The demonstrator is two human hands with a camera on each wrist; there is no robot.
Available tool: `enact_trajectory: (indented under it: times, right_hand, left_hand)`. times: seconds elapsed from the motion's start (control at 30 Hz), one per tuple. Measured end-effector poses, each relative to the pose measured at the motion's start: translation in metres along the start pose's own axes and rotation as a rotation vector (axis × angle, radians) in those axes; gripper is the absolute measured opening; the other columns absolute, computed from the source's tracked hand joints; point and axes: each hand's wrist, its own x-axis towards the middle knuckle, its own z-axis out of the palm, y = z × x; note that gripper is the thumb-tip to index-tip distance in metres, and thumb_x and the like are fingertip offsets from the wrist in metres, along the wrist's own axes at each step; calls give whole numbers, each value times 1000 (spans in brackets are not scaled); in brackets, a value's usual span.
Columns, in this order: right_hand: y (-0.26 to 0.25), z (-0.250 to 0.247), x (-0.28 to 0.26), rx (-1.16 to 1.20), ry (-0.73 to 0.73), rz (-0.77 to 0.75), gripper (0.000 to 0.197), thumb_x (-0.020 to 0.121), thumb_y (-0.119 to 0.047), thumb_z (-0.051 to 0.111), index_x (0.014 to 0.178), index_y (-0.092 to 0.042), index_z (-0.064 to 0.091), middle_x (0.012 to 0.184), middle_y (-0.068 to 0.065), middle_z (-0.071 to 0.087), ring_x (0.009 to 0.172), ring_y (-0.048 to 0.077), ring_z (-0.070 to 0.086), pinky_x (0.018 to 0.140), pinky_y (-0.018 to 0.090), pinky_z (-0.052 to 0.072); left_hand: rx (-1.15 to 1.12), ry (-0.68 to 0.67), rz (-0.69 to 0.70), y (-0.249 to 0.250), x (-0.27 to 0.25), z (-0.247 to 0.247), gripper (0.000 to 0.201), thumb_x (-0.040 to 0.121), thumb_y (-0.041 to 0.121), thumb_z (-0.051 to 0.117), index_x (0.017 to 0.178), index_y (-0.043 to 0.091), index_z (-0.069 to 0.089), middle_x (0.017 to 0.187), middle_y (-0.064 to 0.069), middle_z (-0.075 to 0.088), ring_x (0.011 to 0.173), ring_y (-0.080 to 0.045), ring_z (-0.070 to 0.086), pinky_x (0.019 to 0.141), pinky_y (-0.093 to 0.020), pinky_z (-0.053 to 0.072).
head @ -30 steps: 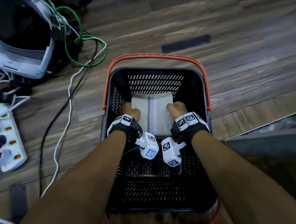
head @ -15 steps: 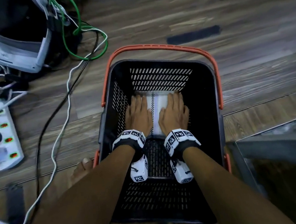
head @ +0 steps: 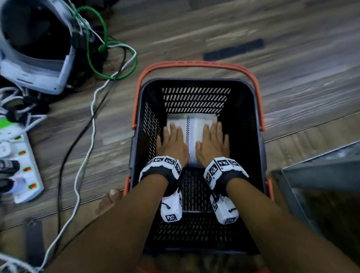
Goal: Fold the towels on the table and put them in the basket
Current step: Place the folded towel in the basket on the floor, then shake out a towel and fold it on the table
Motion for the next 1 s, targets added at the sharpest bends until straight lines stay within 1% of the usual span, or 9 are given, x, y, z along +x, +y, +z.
enact_trajectory:
  times: [0.07, 0.1, 0.13, 0.2, 0.4, 0.5, 0.7, 0.87, 1.0]
  right_hand:
    - [-5, -25, -21, -24, -147, 45, 54, 93, -27, 37, 141, -7, 25, 154, 14, 17, 144, 27, 12, 110, 45, 24]
    - [-8, -40, -34, -42, -212, 67, 46, 93, -27, 39, 134, -7, 35, 148, 15, 32, 138, 28, 28, 102, 43, 33]
    - [-10, -56, -49, -69, -271, 70, 38, 93, -27, 40, 126, -8, 43, 137, 14, 45, 127, 29, 44, 93, 39, 38]
    - [-12, -90, -82, -128, -323, 13, 32, 93, -30, 43, 113, -8, 54, 118, 13, 59, 105, 30, 59, 79, 35, 41]
    - [-1, -198, -176, -89, -190, -26, 32, 93, -40, 44, 94, -10, 55, 97, 14, 61, 86, 29, 60, 67, 31, 42]
    - [10, -264, -224, -19, -75, -16, 34, 91, -38, 46, 98, -7, 59, 105, 15, 64, 94, 30, 61, 71, 29, 42]
    - [34, -374, -331, 3, 212, 21, 37, 92, -27, 50, 114, 0, 62, 116, 20, 64, 106, 33, 59, 90, 38, 48]
    - [68, -425, -418, -27, 316, 52, 35, 93, -25, 49, 111, 2, 63, 113, 22, 65, 104, 34, 61, 88, 41, 49]
    - [97, -438, -471, -31, 374, 107, 35, 90, -31, 53, 105, -3, 67, 109, 13, 69, 98, 30, 64, 89, 40, 51]
  left_hand:
    - [22, -111, -2, 4, -28, -24, 48, 98, 29, 27, 141, 7, 28, 153, -14, 22, 140, -28, 24, 113, -47, 23]
    - [31, -142, 0, 5, -44, -36, 42, 98, 30, 29, 131, 8, 41, 142, -15, 40, 129, -30, 41, 104, -44, 34]
    - [27, -167, 2, 7, -59, -48, 39, 98, 31, 30, 123, 8, 47, 132, -15, 50, 118, -31, 51, 94, -40, 41]
    - [17, -185, 24, 11, -91, -73, 41, 99, 34, 32, 120, 4, 50, 125, -17, 54, 109, -32, 55, 84, -36, 44]
    - [9, -6, 93, 45, -184, -170, 42, 98, 37, 37, 109, 1, 56, 117, -18, 59, 105, -33, 57, 82, -35, 45]
    - [5, 154, 177, 72, -234, -217, 33, 93, 36, 43, 91, 7, 58, 106, -17, 65, 93, -32, 61, 73, -33, 44]
    - [-62, 381, 334, 141, -342, -283, 36, 92, 32, 48, 110, 4, 62, 116, -18, 63, 107, -32, 58, 85, -32, 45]
    - [59, 491, 458, 189, -419, -305, 36, 89, 40, 45, 114, 18, 60, 125, -11, 58, 111, -30, 57, 89, -37, 46]
    - [167, 532, 596, 226, -458, -304, 40, 92, 44, 43, 115, 15, 59, 120, -13, 61, 108, -31, 58, 87, -37, 49]
